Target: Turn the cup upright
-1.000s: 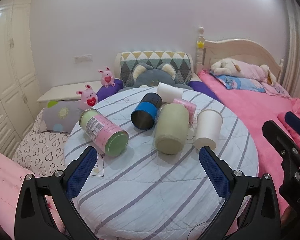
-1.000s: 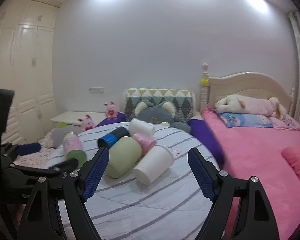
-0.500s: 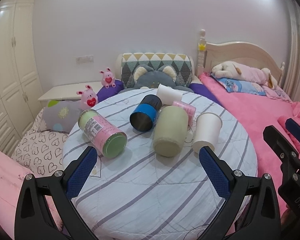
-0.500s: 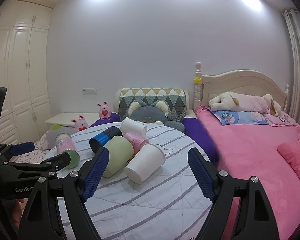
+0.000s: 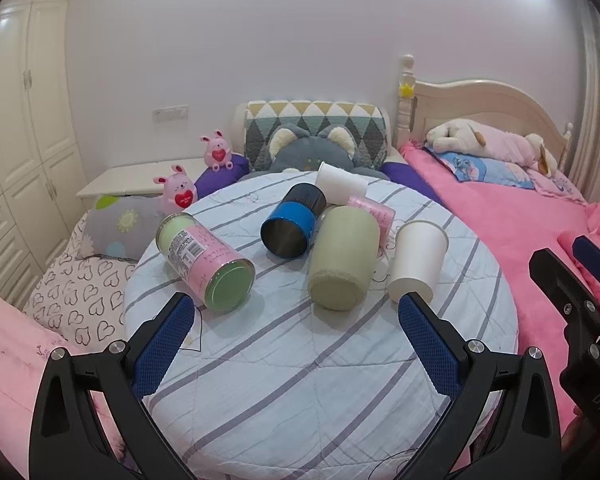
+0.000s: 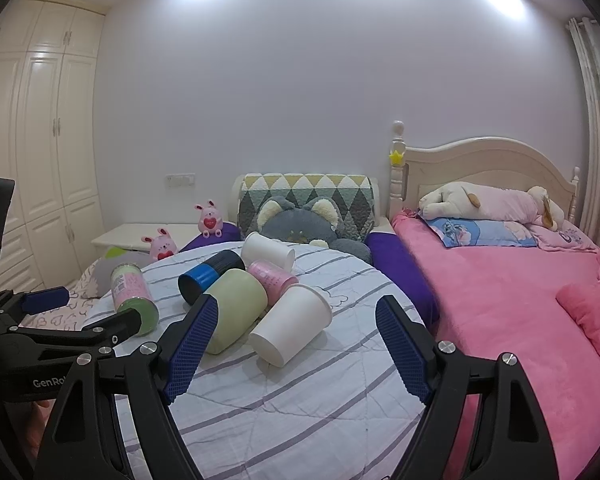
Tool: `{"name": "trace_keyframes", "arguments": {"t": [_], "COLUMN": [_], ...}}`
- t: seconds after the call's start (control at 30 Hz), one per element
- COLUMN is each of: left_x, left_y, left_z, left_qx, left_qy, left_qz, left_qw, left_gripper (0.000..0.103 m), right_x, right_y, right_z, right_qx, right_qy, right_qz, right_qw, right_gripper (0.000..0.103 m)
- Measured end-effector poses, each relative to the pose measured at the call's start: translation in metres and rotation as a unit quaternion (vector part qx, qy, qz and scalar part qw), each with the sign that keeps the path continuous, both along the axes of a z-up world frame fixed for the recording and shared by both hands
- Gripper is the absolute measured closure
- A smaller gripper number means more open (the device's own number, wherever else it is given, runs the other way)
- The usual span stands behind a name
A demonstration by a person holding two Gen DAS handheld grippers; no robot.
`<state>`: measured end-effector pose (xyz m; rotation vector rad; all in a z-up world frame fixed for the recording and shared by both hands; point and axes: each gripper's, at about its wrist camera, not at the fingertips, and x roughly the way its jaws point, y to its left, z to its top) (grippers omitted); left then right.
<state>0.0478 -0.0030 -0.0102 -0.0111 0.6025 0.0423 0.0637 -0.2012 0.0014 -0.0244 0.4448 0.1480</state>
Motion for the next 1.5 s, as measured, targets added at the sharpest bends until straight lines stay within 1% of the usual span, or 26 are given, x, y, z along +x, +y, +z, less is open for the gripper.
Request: {"name": "trace_keyframes", "arguments": {"t": [0.2,0.53,0.63,0.77,0.83,0.97,1.03,1.2,1.33,1.43,1.5], "left_x": [0.003,0.018,0.028,0.045,0.057,0.082,0.095,0.125,0.153,0.165,0.169], "left_y": [-0.003,-0.018,-0.023,-0.024,-0.024,-0.021,-0.022,-0.031,-0.04,-0.042,-0.042], "left_z": [-0.001,-0.008,-0.012,-0.018,-0.021,-0.025,-0.028,-0.039,-0.054,-0.066,-0.073], "left_qx": [0.003,0.011,0.012,0.002,0.007,-0.01,-0.016,-0.015,-0.015,-0.014,-0.015], "left_qy": [0.006,0.023,0.034,0.052,0.06,0.075,0.084,0.113,0.154,0.18,0.189], "left_qz": [-0.004,-0.011,-0.017,-0.025,-0.022,-0.026,-0.028,-0.036,-0.04,-0.035,-0.03], "left_qw": [1.0,0.9996,0.9992,0.9983,0.9979,0.9968,0.9959,0.9929,0.9872,0.983,0.9814], "left_gripper": [0.0,0.0,0.0,0.0,0.0,0.0,0.0,0.0,0.0,0.0,0.003], "right_x": [0.0,0.007,0.012,0.02,0.025,0.035,0.04,0.055,0.062,0.066,0.068], "right_y": [-0.005,-0.018,-0.021,-0.028,-0.029,-0.034,-0.036,-0.034,-0.033,-0.033,-0.033], "right_z": [-0.002,-0.011,-0.014,-0.02,-0.023,-0.029,-0.032,-0.037,-0.04,-0.043,-0.044], "right_qx": [0.003,0.01,0.012,0.017,0.018,0.023,0.026,0.026,0.024,0.023,0.022], "right_qy": [0.003,0.015,0.019,0.028,0.032,0.039,0.042,0.049,0.049,0.054,0.057], "right_qz": [0.001,-0.004,-0.005,-0.004,-0.002,0.003,0.006,0.015,0.025,0.029,0.032], "right_qw": [1.0,1.0,1.0,0.999,0.999,0.999,0.999,0.998,0.998,0.998,0.998], "right_gripper": [0.02,0.02,0.02,0.02,0.02,0.02,0.02,0.02,0.02,0.02,0.02]}}
